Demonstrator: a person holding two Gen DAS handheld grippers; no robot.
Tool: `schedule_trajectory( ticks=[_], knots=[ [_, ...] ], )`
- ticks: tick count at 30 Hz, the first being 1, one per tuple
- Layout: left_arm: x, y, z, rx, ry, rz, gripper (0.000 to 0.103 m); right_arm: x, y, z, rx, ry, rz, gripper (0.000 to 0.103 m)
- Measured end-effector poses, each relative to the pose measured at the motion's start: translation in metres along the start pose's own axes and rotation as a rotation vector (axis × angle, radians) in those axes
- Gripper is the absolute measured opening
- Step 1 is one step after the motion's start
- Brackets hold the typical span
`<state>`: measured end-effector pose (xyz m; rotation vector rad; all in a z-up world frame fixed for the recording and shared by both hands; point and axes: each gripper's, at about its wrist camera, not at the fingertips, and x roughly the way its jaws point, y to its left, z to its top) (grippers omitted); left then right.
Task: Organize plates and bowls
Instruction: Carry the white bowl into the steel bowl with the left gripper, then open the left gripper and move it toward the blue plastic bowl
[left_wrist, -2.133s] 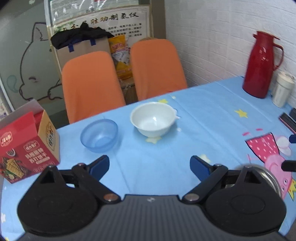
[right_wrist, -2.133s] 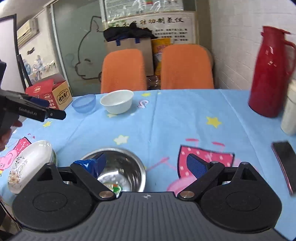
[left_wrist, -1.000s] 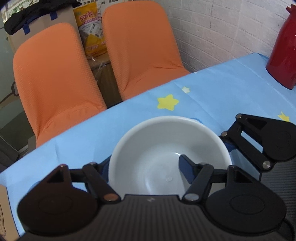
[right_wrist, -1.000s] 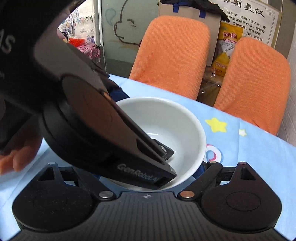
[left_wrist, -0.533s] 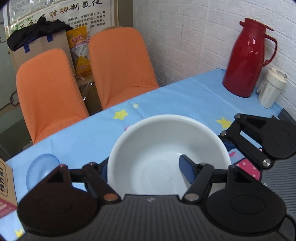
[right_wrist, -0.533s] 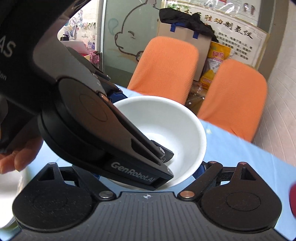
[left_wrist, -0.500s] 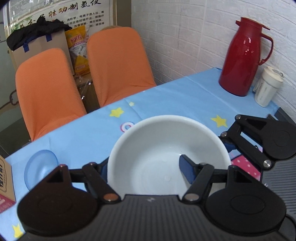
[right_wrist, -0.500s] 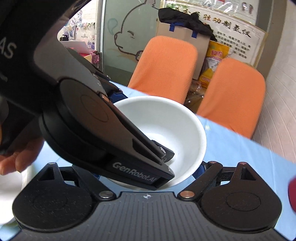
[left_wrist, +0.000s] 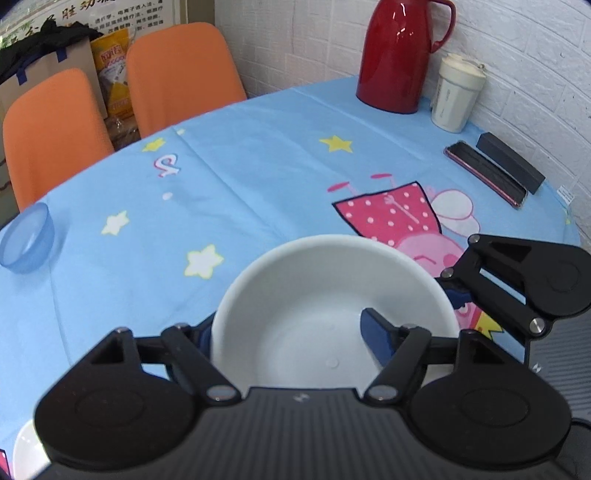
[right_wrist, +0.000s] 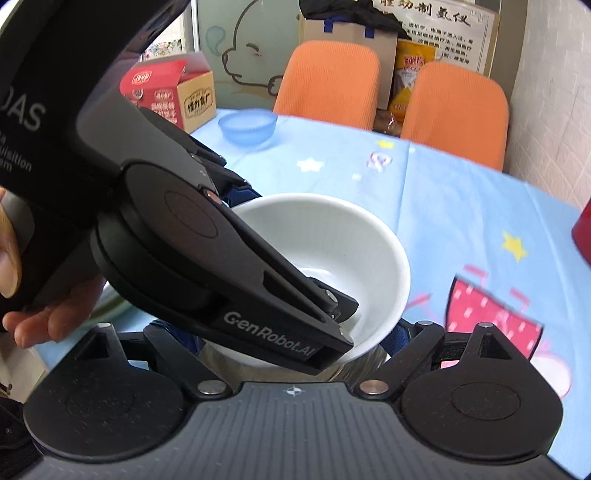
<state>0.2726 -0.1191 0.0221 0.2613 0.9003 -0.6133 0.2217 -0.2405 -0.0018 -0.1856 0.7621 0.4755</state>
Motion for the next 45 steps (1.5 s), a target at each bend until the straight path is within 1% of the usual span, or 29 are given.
schedule_trajectory(
  ticks=[2,6,7,9,12,13,16,18,21,25,28,29,32,34,36,39,42,45],
  knots=[
    [0.006,0.000,-0.008,-0.007,0.004,0.000,0.074,0.007,0.000,-0.004,0.015,0.010,0.011,0.079],
    [0.011,0.002,-0.014,-0.014,-0.010,-0.012,0.074,0.015,-0.003,-0.005,0.018,0.007,-0.003,0.079],
    [0.011,0.002,-0.014,-0.015,-0.014,-0.015,0.075,0.016,-0.005,-0.003,0.016,0.007,-0.004,0.079],
    [0.011,0.004,-0.013,-0.019,-0.017,-0.032,0.085,0.014,-0.006,0.000,0.015,0.007,-0.007,0.079],
    [0.007,0.010,-0.012,-0.041,-0.023,-0.060,0.088,0.006,0.001,-0.003,-0.018,0.013,-0.029,0.079],
    [0.005,0.012,-0.011,-0.048,-0.023,-0.071,0.088,-0.004,0.007,-0.013,-0.029,0.013,-0.038,0.079],
    [0.000,0.018,-0.008,-0.063,-0.030,-0.093,0.090,-0.010,0.008,-0.015,-0.035,0.029,-0.059,0.080],
    [-0.003,0.020,-0.007,-0.067,-0.036,-0.100,0.094,-0.011,0.006,-0.016,-0.033,0.041,-0.070,0.080],
    [-0.009,0.023,-0.008,-0.065,-0.042,-0.048,0.094,-0.018,-0.001,-0.021,-0.001,0.054,-0.076,0.080],
    [-0.023,0.038,-0.010,-0.106,-0.062,-0.036,0.094,-0.039,-0.010,-0.036,0.054,0.060,-0.051,0.080],
    [-0.029,0.044,-0.011,-0.122,-0.078,-0.015,0.094,-0.059,-0.017,-0.047,0.102,0.040,-0.024,0.080],
    [-0.030,0.046,-0.010,-0.126,-0.080,-0.009,0.094,-0.063,-0.019,-0.050,0.113,0.034,-0.028,0.080],
    [-0.033,0.048,-0.010,-0.142,-0.088,-0.007,0.094,-0.071,-0.026,-0.055,0.140,0.005,-0.076,0.080],
    [-0.033,0.048,-0.011,-0.145,-0.084,-0.009,0.094,-0.074,-0.035,-0.056,0.185,-0.022,-0.088,0.080],
    [-0.033,0.047,-0.012,-0.141,-0.082,-0.005,0.094,-0.069,-0.042,-0.057,0.213,-0.019,-0.089,0.080],
    [-0.033,0.048,-0.014,-0.146,-0.083,-0.001,0.094,-0.049,-0.050,-0.056,0.239,0.002,-0.098,0.080],
    [-0.034,0.050,-0.016,-0.152,-0.078,0.003,0.094,-0.032,-0.052,-0.055,0.269,0.021,-0.061,0.080],
    [-0.038,0.054,-0.017,-0.148,-0.084,0.017,0.094,-0.034,-0.048,-0.056,0.260,0.019,-0.051,0.080]
  ],
)
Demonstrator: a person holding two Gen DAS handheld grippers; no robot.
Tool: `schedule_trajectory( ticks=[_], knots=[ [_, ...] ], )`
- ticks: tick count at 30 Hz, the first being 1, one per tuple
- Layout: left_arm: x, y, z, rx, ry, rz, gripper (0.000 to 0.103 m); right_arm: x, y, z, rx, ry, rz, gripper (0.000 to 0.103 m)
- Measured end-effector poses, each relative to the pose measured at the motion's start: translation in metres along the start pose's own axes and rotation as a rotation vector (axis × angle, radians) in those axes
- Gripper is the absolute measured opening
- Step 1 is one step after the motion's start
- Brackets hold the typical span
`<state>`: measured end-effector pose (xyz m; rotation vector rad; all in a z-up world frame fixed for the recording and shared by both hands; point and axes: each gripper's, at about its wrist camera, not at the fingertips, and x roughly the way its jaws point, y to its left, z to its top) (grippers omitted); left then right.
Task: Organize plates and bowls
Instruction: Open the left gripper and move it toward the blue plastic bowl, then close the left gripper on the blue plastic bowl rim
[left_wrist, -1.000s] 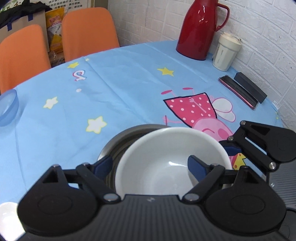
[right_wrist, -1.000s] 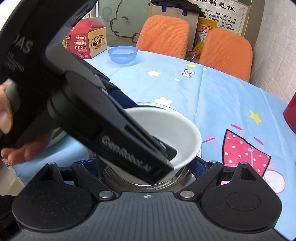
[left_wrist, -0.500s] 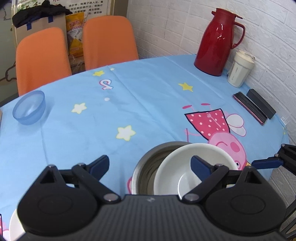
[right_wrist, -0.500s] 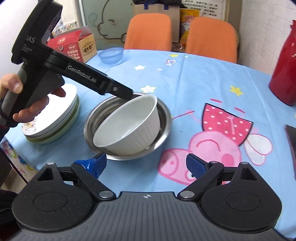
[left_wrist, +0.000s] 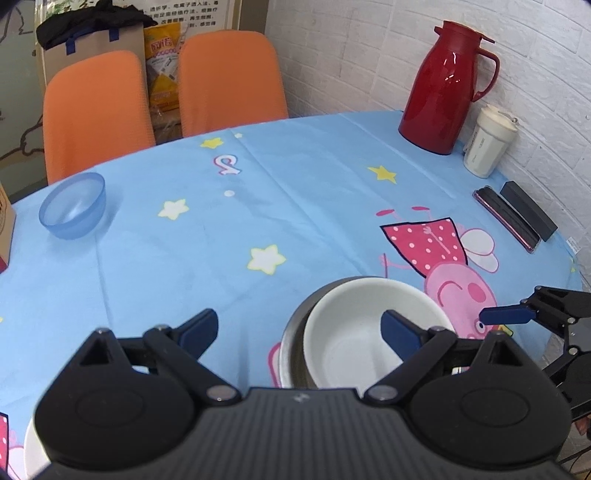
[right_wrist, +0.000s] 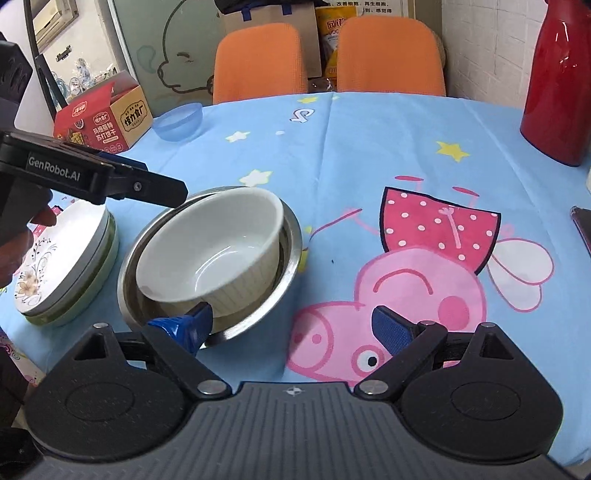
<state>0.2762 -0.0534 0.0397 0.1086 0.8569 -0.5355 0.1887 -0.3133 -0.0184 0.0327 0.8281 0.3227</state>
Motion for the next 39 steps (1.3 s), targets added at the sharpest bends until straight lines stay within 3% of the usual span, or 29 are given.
schedule_trajectory(
  ticks=[5,10,18,24,29,34,39],
  knots=[
    [-0.004,0.010,0.004,-0.025,-0.021,-0.001,0.094,-0.025,-0.006,-0.002,-0.013,-0.025,-0.051,0.080],
    [-0.013,0.025,0.002,-0.055,-0.028,0.021,0.094,-0.033,-0.005,0.002,-0.009,-0.039,-0.047,0.080],
    [-0.049,0.110,-0.012,-0.135,-0.033,0.198,0.094,-0.003,0.045,0.060,-0.152,-0.054,0.033,0.080],
    [-0.048,0.184,0.013,-0.223,-0.044,0.307,0.094,0.057,0.094,0.136,-0.261,-0.030,0.098,0.080],
    [-0.001,0.232,0.061,-0.353,-0.049,0.315,0.094,0.133,0.138,0.196,-0.347,0.002,0.104,0.080],
    [0.064,0.267,0.084,-0.445,-0.005,0.356,0.094,0.212,0.156,0.223,-0.391,0.051,0.114,0.080],
    [0.097,0.287,0.089,-0.480,0.026,0.346,0.094,0.261,0.161,0.230,-0.407,0.090,0.132,0.080]
  ],
)
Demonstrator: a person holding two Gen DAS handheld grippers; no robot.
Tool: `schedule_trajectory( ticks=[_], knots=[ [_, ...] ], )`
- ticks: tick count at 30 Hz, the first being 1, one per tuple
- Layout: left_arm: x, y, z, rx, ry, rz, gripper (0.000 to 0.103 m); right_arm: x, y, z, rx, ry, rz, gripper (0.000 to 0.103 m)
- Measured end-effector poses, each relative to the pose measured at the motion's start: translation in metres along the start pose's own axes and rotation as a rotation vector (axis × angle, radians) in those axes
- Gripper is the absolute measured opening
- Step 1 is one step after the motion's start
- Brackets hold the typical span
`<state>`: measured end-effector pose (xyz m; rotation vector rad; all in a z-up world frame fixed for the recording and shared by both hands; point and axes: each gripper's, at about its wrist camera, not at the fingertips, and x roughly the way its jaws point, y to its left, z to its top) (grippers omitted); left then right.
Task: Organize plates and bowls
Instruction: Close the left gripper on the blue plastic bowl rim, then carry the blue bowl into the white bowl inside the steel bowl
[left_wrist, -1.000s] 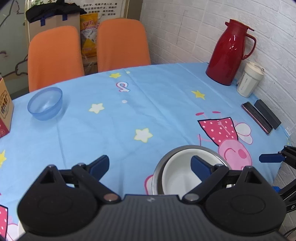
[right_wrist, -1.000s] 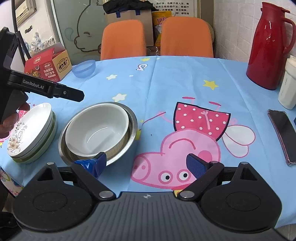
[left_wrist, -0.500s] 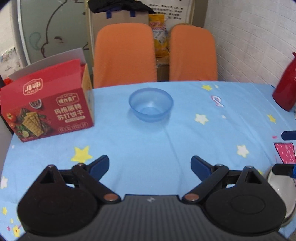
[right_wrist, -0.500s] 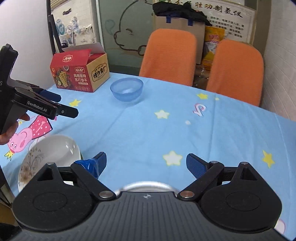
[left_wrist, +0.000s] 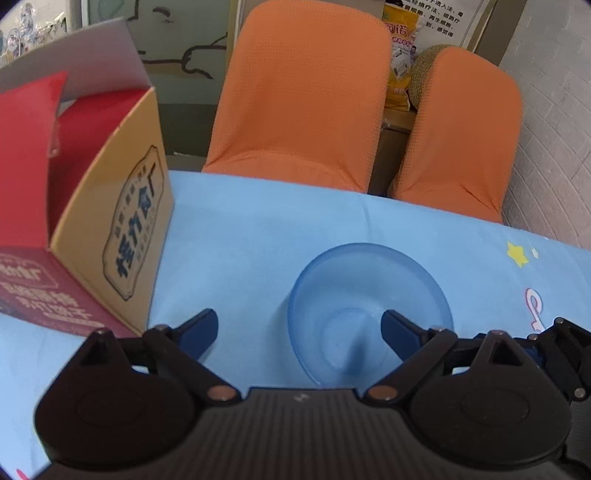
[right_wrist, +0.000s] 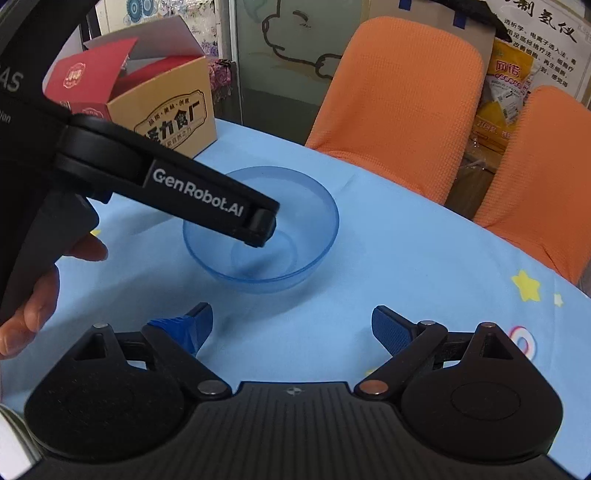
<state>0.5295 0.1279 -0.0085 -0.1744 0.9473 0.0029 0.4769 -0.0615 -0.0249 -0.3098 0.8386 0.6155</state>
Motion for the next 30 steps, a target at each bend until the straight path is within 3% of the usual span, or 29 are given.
schedule_trajectory(
  ticks=[10,11,15,16,19,24,30],
  knots=[
    [0.015,-0.009,0.004,0.038,-0.011,-0.008,0.094,0.023,-0.002,0.007,0.001,-0.065,0.035,0.080],
    [0.015,-0.010,0.003,0.044,-0.014,-0.004,0.090,0.023,-0.001,0.007,-0.001,-0.072,0.036,0.079],
    [0.009,-0.018,0.001,0.105,-0.019,-0.003,0.042,0.029,0.008,0.015,-0.019,-0.106,0.023,0.072],
    [0.006,-0.019,0.000,0.107,-0.008,-0.019,0.040,0.028,0.011,0.015,-0.033,-0.113,0.025,0.069],
    [-0.004,-0.020,-0.003,0.121,-0.019,-0.037,0.039,0.017,0.020,0.014,-0.087,-0.143,0.002,0.068],
    [-0.025,-0.029,-0.010,0.124,-0.026,-0.071,0.039,-0.006,0.016,0.010,-0.070,-0.155,0.003,0.068],
    [-0.067,-0.053,-0.024,0.146,-0.055,-0.144,0.039,-0.058,0.016,-0.005,-0.071,-0.181,-0.016,0.068]
  ],
)
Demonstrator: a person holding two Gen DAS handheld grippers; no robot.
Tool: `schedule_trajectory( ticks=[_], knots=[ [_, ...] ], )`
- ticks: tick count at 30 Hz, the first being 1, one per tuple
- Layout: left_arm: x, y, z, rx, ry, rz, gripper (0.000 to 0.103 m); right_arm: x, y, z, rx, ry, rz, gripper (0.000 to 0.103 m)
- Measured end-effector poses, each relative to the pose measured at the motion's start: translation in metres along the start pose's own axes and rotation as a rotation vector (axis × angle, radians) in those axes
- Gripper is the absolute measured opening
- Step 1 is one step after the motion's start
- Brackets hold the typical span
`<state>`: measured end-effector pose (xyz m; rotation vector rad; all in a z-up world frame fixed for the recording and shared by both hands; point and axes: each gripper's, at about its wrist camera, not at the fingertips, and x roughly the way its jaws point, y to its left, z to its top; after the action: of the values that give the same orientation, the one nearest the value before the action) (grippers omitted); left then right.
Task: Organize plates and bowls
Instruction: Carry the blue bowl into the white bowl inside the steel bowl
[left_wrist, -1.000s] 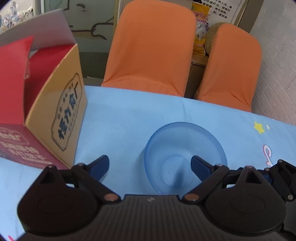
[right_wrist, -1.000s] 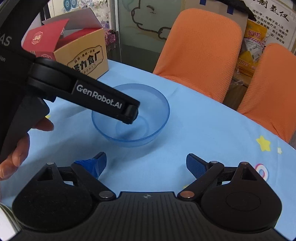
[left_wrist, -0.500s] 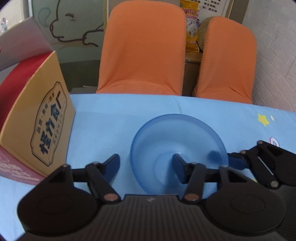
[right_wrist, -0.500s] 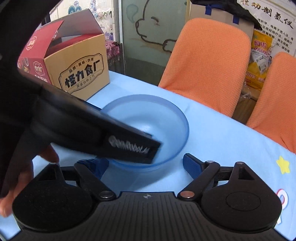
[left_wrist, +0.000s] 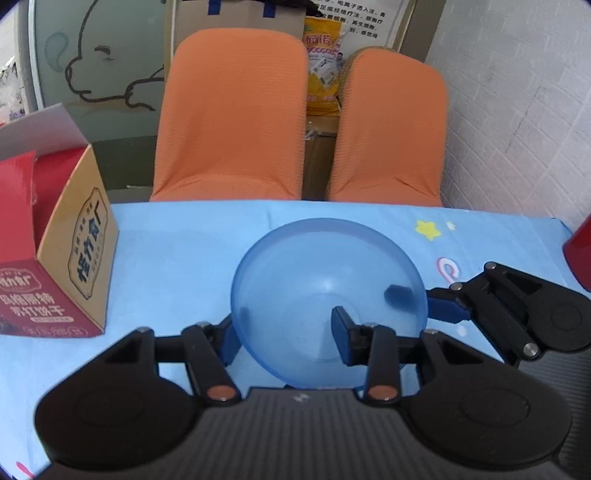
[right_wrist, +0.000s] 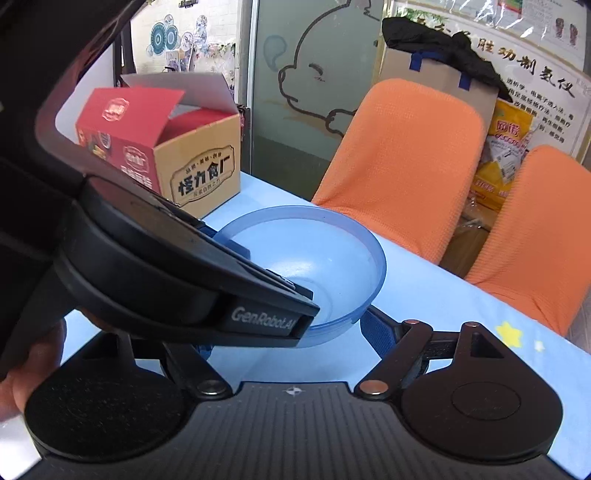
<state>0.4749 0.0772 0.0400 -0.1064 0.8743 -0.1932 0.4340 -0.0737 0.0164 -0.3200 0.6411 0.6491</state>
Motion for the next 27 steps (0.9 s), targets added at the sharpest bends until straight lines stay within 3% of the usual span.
schedule_trajectory(
  ticks=[7,14,20,27],
  knots=[
    [-0.061,-0.070,-0.032,0.068,-0.042,-0.080,0.039,-0.093,-0.001,-0.029,0.021,-0.034,-0.052,0.068],
    [-0.094,-0.146,-0.099,0.163,-0.002,-0.161,0.046,-0.175,0.009,-0.096,0.075,0.003,-0.107,0.068],
    [-0.100,-0.182,-0.157,0.233,0.058,-0.179,0.049,-0.209,0.025,-0.152,0.125,0.055,-0.114,0.068],
    [-0.084,-0.190,-0.188,0.277,0.111,-0.152,0.055,-0.212,0.033,-0.187,0.158,0.065,-0.105,0.068]
  ],
)
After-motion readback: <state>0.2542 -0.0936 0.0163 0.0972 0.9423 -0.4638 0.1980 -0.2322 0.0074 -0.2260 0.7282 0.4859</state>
